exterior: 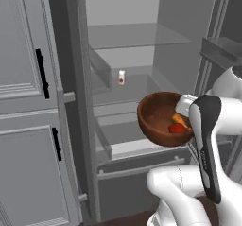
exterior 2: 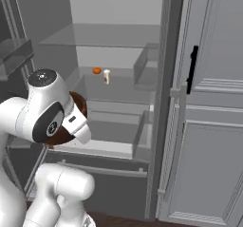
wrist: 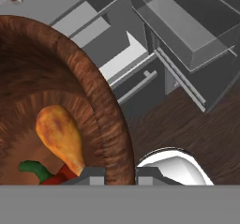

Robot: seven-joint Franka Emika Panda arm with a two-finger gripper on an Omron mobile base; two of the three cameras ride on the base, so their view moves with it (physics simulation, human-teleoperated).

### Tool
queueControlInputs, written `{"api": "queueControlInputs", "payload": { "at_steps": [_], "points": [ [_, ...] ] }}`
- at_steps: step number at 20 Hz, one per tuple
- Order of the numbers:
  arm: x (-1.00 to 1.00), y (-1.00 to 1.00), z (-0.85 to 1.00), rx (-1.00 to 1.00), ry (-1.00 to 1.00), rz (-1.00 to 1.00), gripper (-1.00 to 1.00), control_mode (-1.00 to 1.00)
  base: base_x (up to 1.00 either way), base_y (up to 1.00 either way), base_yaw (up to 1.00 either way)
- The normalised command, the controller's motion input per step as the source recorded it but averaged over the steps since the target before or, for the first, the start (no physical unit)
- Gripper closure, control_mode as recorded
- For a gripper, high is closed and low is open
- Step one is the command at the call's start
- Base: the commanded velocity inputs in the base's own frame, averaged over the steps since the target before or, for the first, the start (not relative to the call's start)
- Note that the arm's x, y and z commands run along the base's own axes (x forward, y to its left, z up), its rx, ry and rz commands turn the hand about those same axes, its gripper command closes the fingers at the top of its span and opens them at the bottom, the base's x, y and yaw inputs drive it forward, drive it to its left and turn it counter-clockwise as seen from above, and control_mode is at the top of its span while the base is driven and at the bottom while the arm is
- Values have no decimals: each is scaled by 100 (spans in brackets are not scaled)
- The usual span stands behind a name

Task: Pick the chicken drumstick and bell pepper from their plates and place them in the bowl. Then put the bowl in the fridge.

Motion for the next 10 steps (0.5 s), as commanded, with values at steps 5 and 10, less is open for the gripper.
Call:
{"api": "queueControlInputs", "payload": {
  "at_steps": [5,10],
  "points": [
    [0,0,0,0,0,0,100,100,49,6,0],
    [0,0,0,0,0,0,100,100,46,0,0]
  ]
}}
